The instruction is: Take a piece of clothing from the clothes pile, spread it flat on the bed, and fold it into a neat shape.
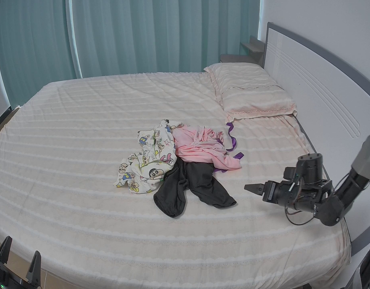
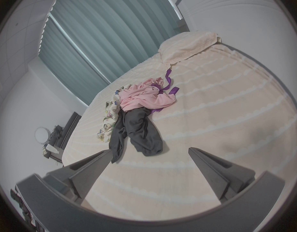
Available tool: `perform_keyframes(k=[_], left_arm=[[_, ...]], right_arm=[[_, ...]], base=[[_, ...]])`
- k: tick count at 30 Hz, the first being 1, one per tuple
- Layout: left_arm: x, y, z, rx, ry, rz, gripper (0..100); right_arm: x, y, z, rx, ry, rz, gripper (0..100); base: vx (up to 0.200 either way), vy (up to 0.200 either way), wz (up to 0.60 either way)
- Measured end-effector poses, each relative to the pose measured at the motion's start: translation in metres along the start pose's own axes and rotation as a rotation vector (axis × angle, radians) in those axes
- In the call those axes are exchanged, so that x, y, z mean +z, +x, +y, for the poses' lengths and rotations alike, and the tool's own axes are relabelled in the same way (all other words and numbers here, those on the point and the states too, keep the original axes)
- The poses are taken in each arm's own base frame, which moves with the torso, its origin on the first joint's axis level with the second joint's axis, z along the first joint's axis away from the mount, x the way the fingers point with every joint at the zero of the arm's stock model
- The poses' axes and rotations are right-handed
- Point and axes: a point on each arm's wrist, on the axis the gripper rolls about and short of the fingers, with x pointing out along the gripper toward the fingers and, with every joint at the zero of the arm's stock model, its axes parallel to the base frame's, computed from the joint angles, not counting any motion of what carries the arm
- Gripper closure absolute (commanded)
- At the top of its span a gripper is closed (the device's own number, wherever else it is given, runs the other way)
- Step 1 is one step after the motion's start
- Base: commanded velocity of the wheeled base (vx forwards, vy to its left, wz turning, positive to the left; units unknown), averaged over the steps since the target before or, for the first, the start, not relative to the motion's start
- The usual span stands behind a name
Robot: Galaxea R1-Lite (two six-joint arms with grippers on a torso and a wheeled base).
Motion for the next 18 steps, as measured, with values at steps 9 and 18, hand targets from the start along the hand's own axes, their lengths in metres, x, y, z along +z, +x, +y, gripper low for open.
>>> perform_keyframes(k=[9,18], left_arm=[[0.0,0.0,0.0,0.002,-0.013,0.0,0],[0.0,0.0,0.0,0.003,-0.014,0.0,0]], right_arm=[[-0.015,0.079,0.004,-0.053,0.021,-0.01,0],[-0.037,0.124,0.01,-0.052,0.012,0.016,0]], base=[[0.0,0.0,0.0],[0.0,0.0,0.0]])
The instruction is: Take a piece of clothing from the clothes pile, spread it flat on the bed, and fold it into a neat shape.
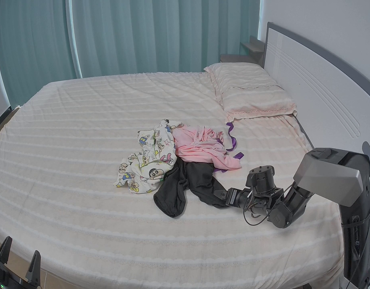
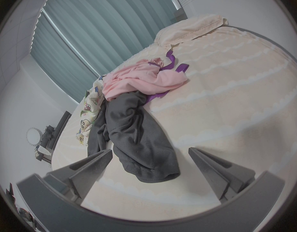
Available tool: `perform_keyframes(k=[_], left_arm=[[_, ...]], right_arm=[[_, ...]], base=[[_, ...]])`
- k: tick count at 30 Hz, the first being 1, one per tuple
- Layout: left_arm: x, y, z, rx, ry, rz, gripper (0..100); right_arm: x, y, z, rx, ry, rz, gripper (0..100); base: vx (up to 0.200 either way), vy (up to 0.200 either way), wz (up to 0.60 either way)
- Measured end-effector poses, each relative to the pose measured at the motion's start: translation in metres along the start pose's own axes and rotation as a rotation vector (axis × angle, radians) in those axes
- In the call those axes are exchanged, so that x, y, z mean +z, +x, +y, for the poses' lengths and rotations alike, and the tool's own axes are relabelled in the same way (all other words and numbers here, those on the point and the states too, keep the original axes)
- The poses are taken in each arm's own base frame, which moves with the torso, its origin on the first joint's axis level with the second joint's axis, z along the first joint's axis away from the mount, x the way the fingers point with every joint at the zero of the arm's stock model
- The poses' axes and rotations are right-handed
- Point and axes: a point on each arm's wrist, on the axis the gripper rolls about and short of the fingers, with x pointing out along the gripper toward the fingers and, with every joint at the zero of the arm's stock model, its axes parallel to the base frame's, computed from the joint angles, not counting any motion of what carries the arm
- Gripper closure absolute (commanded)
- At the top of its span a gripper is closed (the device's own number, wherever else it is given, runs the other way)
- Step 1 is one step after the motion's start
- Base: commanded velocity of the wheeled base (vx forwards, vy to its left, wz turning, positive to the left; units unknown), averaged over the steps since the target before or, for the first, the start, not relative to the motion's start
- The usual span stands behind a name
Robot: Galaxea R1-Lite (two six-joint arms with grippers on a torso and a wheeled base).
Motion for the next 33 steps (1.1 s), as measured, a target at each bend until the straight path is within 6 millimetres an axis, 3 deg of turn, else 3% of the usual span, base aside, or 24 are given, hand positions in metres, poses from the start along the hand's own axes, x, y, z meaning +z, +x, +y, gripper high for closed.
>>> perform_keyframes(k=[7,8,17,27,33], left_arm=[[0.0,0.0,0.0,0.0,0.001,0.0,0],[0.0,0.0,0.0,0.0,0.001,0.0,0],[0.0,0.0,0.0,-0.001,0.008,0.0,0],[0.003,0.0,0.0,-0.013,0.032,-0.026,0],[0.041,-0.007,-0.002,-0.081,0.002,-0.135,0]], right_arm=[[-0.01,0.02,0.016,0.016,-0.019,0.014,0],[-0.011,0.023,0.018,0.016,-0.023,0.013,100],[-0.02,0.036,0.026,0.004,-0.024,0.035,100],[-0.016,0.006,0.013,-0.015,0.112,0.038,100],[-0.014,-0.014,0.011,0.014,0.131,0.001,100]], base=[[0.0,0.0,0.0],[0.0,0.0,0.0],[0.0,0.0,0.0],[0.0,0.0,0.0],[0.0,0.0,0.0]])
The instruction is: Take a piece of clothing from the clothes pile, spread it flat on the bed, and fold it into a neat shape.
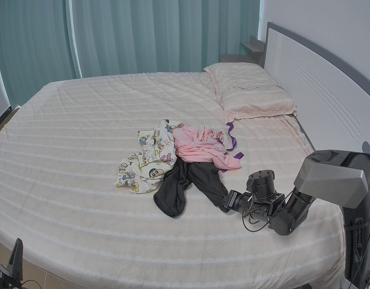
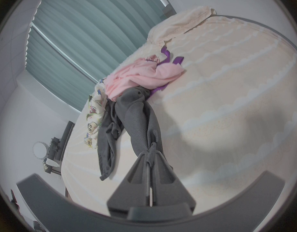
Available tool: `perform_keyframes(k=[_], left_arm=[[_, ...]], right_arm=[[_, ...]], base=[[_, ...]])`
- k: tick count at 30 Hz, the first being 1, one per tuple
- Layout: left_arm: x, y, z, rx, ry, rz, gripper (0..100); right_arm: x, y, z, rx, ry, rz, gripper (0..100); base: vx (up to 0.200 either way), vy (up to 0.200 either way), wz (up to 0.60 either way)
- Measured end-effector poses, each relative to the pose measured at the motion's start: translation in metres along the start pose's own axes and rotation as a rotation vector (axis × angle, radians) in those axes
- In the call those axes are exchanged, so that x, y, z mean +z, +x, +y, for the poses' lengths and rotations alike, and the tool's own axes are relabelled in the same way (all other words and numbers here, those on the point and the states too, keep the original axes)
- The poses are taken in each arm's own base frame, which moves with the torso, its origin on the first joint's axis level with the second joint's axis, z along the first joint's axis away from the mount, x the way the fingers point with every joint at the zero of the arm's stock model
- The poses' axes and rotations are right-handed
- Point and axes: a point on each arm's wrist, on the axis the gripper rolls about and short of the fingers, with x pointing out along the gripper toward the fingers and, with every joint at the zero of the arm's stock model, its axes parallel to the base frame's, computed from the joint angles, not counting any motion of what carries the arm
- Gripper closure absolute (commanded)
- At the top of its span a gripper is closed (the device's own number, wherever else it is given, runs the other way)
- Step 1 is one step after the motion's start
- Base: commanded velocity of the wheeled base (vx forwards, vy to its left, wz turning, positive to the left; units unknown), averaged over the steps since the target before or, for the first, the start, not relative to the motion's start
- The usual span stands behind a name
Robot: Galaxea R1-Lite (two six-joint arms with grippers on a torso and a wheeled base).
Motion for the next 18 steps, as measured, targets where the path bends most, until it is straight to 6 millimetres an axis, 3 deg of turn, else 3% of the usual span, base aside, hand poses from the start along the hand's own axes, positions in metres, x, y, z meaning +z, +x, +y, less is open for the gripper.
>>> perform_keyframes(k=[7,18], left_arm=[[0.029,0.022,-0.005,-0.26,-0.001,0.109,0],[0.022,0.083,-0.008,-0.425,-0.088,0.476,0]], right_arm=[[-0.001,-0.023,-0.001,0.063,0.011,-0.065,100],[-0.006,-0.047,-0.008,0.096,0.017,-0.11,100]], base=[[0.0,0.0,0.0],[0.0,0.0,0.0]])
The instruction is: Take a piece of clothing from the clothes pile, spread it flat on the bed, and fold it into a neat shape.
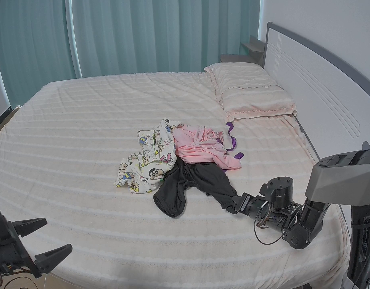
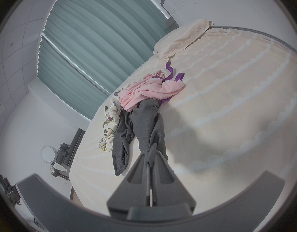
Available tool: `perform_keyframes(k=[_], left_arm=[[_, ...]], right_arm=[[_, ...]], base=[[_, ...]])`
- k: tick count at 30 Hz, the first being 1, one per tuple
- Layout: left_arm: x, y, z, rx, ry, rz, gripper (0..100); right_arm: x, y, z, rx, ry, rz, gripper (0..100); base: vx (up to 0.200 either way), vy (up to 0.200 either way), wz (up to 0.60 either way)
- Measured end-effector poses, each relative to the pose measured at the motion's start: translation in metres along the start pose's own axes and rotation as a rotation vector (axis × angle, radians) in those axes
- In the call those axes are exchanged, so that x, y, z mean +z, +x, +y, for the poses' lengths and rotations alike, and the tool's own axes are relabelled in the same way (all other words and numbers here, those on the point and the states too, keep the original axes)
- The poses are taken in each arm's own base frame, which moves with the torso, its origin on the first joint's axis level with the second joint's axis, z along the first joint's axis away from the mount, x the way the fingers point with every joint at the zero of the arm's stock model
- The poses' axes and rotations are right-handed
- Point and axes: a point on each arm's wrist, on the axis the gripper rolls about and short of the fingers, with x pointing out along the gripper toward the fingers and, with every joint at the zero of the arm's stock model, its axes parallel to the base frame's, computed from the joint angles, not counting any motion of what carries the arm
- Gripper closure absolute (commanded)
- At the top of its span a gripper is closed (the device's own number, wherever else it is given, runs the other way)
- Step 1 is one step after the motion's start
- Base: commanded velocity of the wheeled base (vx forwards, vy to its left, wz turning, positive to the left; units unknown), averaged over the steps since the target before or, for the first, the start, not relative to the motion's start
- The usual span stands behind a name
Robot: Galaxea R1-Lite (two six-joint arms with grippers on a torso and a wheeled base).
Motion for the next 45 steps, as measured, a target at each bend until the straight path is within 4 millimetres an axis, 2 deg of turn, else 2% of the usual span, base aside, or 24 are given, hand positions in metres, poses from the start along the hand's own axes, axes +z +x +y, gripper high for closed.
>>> perform_keyframes(k=[5,10,15,22,31,37,45], left_arm=[[0.004,0.035,0.01,-0.056,-0.094,0.158,0],[0.01,0.079,0.017,-0.098,-0.181,0.235,0],[0.007,0.128,0.019,-0.072,-0.247,0.296,0],[-0.008,0.204,0.011,0.052,-0.325,0.382,0],[-0.029,0.298,-0.008,0.151,-0.359,0.4,0],[-0.047,0.345,-0.012,0.2,-0.396,0.391,0],[-0.068,0.383,-0.01,0.246,-0.393,0.385,0]], right_arm=[[-0.001,-0.004,-0.001,0.014,0.001,-0.015,100],[0.0,-0.007,-0.003,0.025,0.004,-0.034,100],[0.0,-0.01,-0.005,0.03,0.007,-0.044,100],[-0.003,-0.014,-0.01,0.042,0.008,-0.056,100],[-0.007,-0.017,-0.014,0.034,0.01,-0.05,100],[-0.009,-0.018,-0.015,0.026,0.009,-0.049,100],[-0.01,-0.02,-0.015,0.02,0.007,-0.042,100]], base=[[0.0,0.0,0.0],[0.0,0.0,0.0],[0.0,0.0,0.0],[0.0,0.0,0.0],[0.0,0.0,0.0],[0.0,0.0,0.0],[0.0,0.0,0.0]])
